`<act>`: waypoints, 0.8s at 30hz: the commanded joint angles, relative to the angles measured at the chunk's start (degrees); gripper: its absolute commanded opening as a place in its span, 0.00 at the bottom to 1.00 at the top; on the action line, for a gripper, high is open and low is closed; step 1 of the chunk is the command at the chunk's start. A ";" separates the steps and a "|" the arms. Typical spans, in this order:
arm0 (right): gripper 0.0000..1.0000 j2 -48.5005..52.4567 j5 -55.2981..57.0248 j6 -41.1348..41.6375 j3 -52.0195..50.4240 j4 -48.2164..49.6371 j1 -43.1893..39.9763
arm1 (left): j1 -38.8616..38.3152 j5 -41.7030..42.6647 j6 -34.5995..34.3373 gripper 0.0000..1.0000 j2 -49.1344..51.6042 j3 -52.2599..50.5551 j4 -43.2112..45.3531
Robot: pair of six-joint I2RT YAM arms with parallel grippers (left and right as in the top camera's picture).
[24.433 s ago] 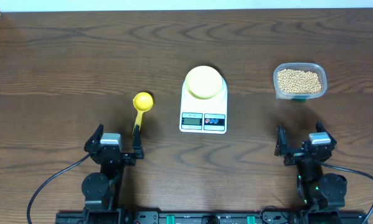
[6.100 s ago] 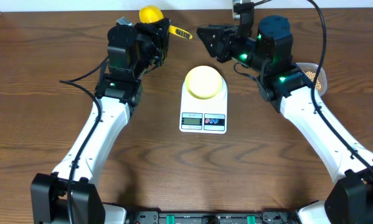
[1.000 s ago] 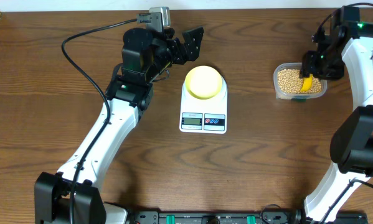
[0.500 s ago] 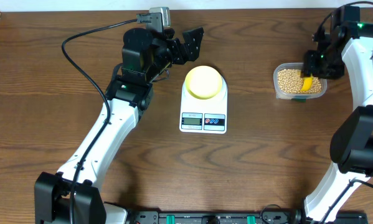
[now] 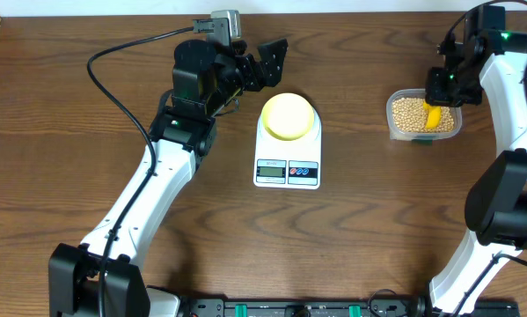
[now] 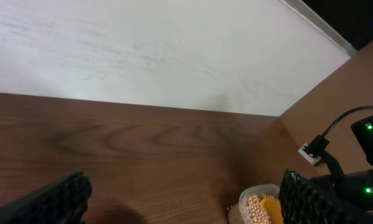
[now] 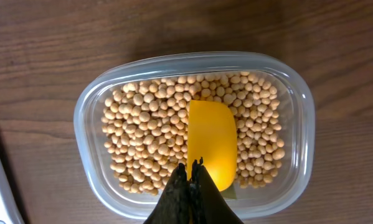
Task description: Scoop item into bowl and weigh 50g on scale
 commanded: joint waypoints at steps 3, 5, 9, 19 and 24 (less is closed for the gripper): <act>0.01 0.92 -0.98 -0.31 -0.50 -0.72 0.24 | -0.09 -0.15 0.98 0.98 -0.52 0.85 -0.13; 0.01 0.92 0.20 -0.59 -1.22 -0.46 0.22 | -0.09 -0.15 0.98 0.98 -0.50 0.85 -0.17; 0.01 0.92 1.70 -0.50 -3.58 1.68 -0.11 | -0.09 -0.15 0.98 0.98 -0.46 0.85 -0.35; 0.15 0.92 1.66 -0.48 -4.37 2.93 -0.11 | -0.09 -0.15 0.98 0.98 -0.46 0.85 -0.98; 0.59 0.90 1.62 -0.48 -3.72 2.71 -0.11 | -0.07 -0.15 1.25 0.98 -0.46 0.85 -2.29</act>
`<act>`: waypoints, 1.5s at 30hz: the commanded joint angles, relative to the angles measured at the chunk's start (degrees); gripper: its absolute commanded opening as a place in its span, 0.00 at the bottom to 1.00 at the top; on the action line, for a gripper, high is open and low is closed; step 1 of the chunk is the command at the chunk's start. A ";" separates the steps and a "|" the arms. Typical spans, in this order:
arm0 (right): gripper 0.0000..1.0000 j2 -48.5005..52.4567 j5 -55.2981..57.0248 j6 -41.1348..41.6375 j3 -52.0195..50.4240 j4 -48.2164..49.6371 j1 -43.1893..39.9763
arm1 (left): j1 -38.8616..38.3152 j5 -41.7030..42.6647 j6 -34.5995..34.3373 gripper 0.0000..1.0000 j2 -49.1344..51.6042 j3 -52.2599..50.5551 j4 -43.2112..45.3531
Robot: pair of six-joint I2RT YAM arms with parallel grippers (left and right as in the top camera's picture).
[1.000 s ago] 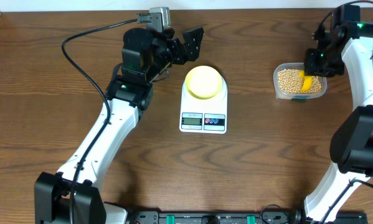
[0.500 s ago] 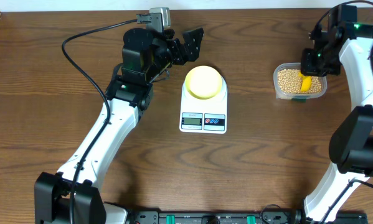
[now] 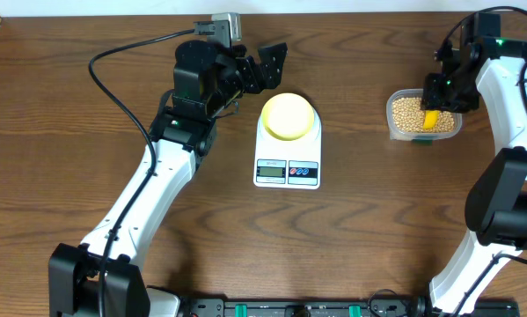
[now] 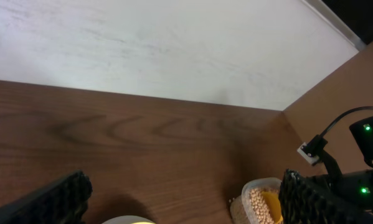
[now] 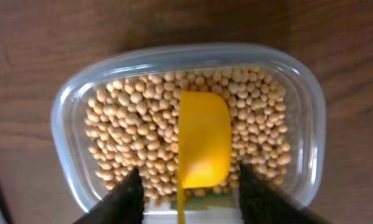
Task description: Scoop item into bowl and weigh 50g on scale
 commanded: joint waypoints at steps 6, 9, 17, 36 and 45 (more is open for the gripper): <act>0.80 0.90 -0.37 -0.35 3.87 -1.81 -0.11 | -0.07 -1.03 1.95 0.98 -0.48 1.18 -0.74; 0.92 0.90 -0.37 -0.35 6.16 -2.51 -0.11 | -0.07 -1.22 4.20 0.98 -0.48 4.48 -6.73; 0.99 0.90 -0.35 -0.35 6.99 -2.25 -0.11 | -0.07 -13.79 15.13 0.98 -0.46 23.80 -36.28; 0.99 0.90 -0.35 -0.35 6.99 -2.84 -0.09 | -0.57 -11.50 4.68 0.98 4.35 27.45 -52.13; 0.99 0.90 -0.35 -0.35 6.99 -2.84 -0.09 | -6.67 -11.43 -6.27 0.98 12.98 26.29 -52.63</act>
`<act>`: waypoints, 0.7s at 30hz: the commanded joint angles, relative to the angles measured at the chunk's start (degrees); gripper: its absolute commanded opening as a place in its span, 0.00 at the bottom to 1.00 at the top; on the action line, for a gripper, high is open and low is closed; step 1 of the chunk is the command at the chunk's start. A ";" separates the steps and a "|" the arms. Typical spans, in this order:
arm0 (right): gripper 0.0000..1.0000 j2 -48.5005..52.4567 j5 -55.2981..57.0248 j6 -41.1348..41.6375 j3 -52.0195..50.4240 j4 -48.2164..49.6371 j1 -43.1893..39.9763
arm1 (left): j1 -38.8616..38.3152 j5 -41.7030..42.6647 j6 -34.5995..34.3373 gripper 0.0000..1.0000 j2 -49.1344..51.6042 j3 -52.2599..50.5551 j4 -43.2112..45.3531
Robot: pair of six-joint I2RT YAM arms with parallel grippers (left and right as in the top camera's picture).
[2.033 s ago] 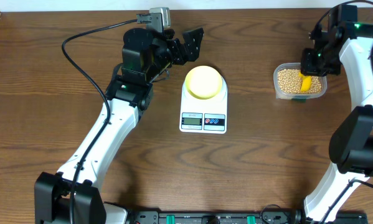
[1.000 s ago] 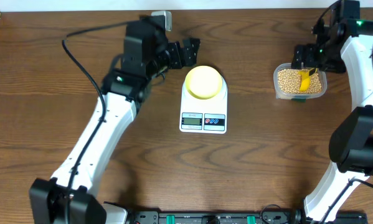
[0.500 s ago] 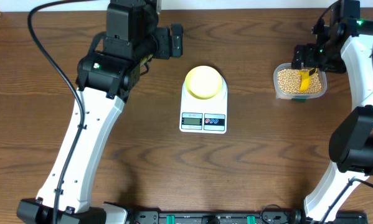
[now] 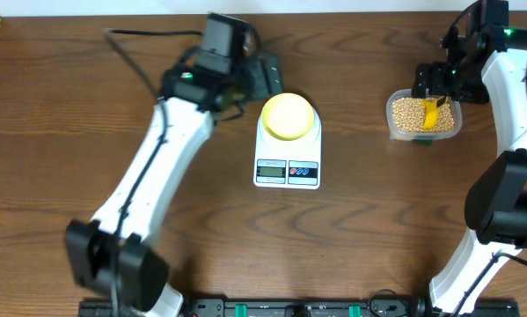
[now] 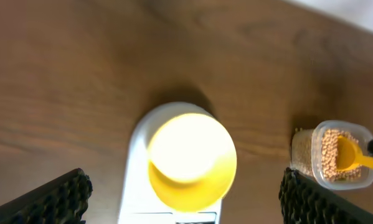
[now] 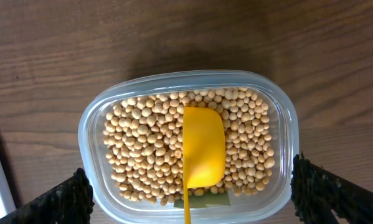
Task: Scoop item into bowl and weigh 50g on scale
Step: 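Move the left gripper down to the front buttons of the scale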
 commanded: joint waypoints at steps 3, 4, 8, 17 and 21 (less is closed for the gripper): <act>0.99 0.42 -0.31 -0.24 1.05 -0.15 -0.09 | -2.60 2.21 6.71 1.00 3.43 -0.61 -2.84; 0.99 0.42 -0.31 -0.24 1.05 -0.15 -0.09 | -2.60 3.78 12.98 0.97 3.43 -0.61 -3.87; 0.99 0.42 -0.31 -0.24 1.05 -0.15 -0.09 | -2.54 4.44 31.63 0.95 3.26 -0.61 -10.97; 0.99 0.42 -0.31 -0.24 1.05 -0.15 -0.09 | -8.55 8.87 56.37 0.92 4.46 -2.95 -27.98; 0.99 0.42 -0.31 -0.24 1.05 -0.15 -0.09 | -11.56 7.39 61.96 0.94 4.46 -5.18 -25.62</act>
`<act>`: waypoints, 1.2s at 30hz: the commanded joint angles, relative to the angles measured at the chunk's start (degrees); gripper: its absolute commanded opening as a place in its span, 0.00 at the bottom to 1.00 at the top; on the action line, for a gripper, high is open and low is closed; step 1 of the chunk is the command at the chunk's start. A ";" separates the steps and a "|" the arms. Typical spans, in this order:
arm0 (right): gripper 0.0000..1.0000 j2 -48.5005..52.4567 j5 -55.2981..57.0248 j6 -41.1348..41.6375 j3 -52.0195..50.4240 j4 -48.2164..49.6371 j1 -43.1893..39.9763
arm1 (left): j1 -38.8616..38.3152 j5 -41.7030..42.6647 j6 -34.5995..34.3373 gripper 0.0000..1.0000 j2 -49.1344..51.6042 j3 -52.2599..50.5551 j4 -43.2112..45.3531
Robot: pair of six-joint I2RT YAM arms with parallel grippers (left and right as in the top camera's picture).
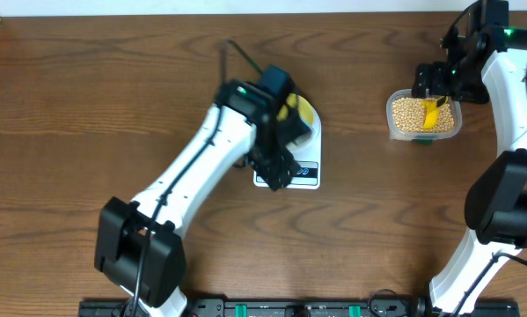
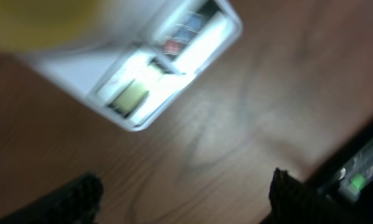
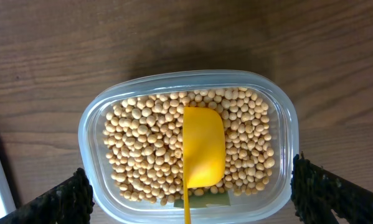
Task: Scoop item into bowl and weigh 50g on scale
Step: 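Move the left gripper down to the front buttons of the scale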
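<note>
The white scale [image 1: 307, 173] carries the yellow bowl [image 1: 303, 111]; my left arm covers much of both from overhead. My left gripper [image 1: 278, 167] hangs open over the scale's front. Its blurred wrist view shows the scale's display [image 2: 132, 94], a smear of the bowl [image 2: 37, 15] and the open left gripper [image 2: 183, 202] with nothing between its fingers. A clear container of soybeans [image 3: 142, 149] holds the yellow scoop [image 3: 203, 146], also seen as the scoop [image 1: 432, 113] from above. My right gripper [image 3: 189, 199] is wide open above it, the handle running between the fingers untouched.
The container [image 1: 424, 115] sits at the right of the brown wooden table [image 1: 87, 158], near my right gripper [image 1: 435, 81]. The table's front edge with a black rail shows at the lower right corner of the left wrist view.
My left arm has swung from behind the bowl to over the scale's front, so its camera now sees the display instead of the bowl. The right arm and scoop have not moved.
My right gripper was shut on the scoop lying in the soybeans. Then it stood open with the scoop left in the beans, and later wider open. My left gripper stayed open behind the scale, then looked down on the bowl, and now hangs over the display.
</note>
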 commanded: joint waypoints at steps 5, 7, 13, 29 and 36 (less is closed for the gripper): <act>0.99 0.42 -0.31 -0.24 1.03 -0.13 -0.09 | -1.81 -2.82 5.25 0.98 0.55 -1.18 5.51; 0.99 0.42 -0.31 -0.24 1.03 -0.13 -0.09 | -1.81 0.28 5.60 0.98 0.59 -1.36 5.53; 0.99 0.42 -0.31 -0.24 1.03 -0.13 -0.09 | -1.57 4.52 25.46 0.98 0.66 -4.13 0.87; 0.99 0.42 -0.31 -0.24 1.03 -0.13 -0.09 | -5.18 -3.56 40.94 0.98 2.49 -11.96 5.77; 0.99 0.42 -0.31 -0.24 1.03 -0.13 -0.09 | -5.01 1.79 52.74 0.98 2.49 -13.14 5.68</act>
